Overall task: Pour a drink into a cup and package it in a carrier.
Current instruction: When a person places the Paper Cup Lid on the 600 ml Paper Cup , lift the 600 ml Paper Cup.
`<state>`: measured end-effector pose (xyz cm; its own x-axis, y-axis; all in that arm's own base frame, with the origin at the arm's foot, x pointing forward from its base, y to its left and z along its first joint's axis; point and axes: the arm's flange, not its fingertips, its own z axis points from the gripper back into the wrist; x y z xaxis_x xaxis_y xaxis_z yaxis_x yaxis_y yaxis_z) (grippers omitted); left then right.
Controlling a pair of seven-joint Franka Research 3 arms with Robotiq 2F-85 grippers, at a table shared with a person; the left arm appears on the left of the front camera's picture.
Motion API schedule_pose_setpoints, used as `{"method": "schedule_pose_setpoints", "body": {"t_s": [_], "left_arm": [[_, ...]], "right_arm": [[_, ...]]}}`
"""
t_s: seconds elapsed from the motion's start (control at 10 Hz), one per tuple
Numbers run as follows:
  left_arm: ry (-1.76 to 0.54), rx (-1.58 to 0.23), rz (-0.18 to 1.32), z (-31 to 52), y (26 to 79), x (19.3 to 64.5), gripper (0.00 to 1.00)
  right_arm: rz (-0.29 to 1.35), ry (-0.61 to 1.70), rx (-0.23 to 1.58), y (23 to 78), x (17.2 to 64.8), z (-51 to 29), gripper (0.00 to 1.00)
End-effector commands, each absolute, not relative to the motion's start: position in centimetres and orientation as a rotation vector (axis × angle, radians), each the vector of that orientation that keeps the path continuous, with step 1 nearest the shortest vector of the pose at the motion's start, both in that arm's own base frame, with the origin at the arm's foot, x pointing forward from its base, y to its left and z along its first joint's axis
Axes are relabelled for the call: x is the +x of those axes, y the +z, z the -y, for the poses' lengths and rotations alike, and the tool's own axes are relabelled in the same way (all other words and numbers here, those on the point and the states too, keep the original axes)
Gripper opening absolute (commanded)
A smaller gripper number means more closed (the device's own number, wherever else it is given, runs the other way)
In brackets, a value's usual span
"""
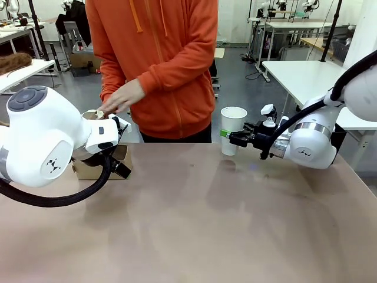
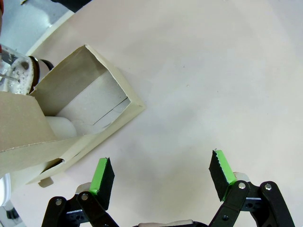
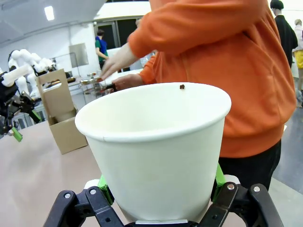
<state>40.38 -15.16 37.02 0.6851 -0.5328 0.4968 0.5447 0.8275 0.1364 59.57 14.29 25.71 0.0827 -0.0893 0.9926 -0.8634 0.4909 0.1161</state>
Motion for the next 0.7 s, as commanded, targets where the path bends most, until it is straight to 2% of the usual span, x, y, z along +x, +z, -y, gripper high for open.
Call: {"method": "schedule_pose_setpoints", "body": {"t_s": [0.0,0.6], "left_arm": [[-0.604,-0.025,0.55,15.16,37.05,40.36,1.0],[-0.604,-0.025,0.55,15.16,37.05,40.36,1.0]], "right_arm": [[1.392,0.712,0.915,25.93,59.62,-14.42,0.89],[1.392,0.712,0.915,25.93,59.62,-14.42,0.89]]}}
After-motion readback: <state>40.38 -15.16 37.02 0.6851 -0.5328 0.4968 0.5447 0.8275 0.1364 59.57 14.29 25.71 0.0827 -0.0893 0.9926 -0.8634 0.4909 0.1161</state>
